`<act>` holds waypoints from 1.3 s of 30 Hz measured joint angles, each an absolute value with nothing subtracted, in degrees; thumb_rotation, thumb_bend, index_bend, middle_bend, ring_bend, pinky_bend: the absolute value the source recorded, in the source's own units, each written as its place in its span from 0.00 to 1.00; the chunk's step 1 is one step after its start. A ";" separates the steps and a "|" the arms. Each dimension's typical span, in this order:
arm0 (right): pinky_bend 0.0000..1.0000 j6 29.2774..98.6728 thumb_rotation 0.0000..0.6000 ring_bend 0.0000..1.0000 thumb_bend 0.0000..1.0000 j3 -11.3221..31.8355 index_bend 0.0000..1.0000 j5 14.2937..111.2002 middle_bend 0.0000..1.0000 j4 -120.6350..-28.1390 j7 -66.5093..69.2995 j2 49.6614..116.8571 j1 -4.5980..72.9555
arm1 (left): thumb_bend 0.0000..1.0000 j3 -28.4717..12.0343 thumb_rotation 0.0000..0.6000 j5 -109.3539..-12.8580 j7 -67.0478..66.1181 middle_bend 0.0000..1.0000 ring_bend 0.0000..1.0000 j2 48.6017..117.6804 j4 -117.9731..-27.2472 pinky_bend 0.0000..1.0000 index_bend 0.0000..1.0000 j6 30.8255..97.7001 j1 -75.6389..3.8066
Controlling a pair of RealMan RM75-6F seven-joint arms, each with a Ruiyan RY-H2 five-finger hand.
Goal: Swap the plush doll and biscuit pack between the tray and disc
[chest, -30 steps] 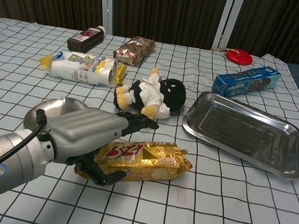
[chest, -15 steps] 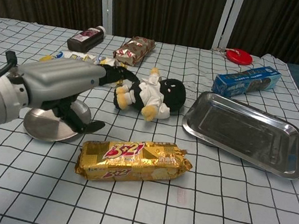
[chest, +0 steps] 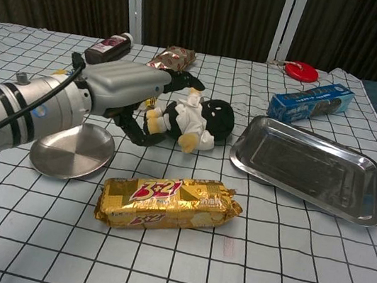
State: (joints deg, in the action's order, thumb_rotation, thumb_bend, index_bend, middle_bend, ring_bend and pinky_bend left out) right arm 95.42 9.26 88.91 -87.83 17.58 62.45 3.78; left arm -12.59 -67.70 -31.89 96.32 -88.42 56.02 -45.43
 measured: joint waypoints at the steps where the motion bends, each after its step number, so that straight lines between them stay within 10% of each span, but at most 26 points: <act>1: 0.00 95.58 1.00 0.00 0.06 9.24 0.00 89.04 0.00 -87.77 17.66 62.44 3.74 | 0.41 -12.97 1.00 -67.59 -31.28 0.00 0.00 97.09 -86.95 0.09 0.00 55.37 -46.21; 32: 0.00 94.04 1.00 0.00 0.06 7.53 0.00 90.80 0.00 -87.62 18.13 61.86 4.44 | 0.41 -17.01 1.00 -60.93 -23.87 0.00 0.00 113.41 -53.71 0.09 0.00 44.58 -59.63; 39: 0.00 93.82 1.00 0.00 0.06 7.30 0.00 91.02 0.00 -87.52 18.65 61.77 4.59 | 0.41 -16.61 1.00 -63.38 -21.58 0.15 0.21 118.29 -44.80 0.36 0.05 47.54 -60.42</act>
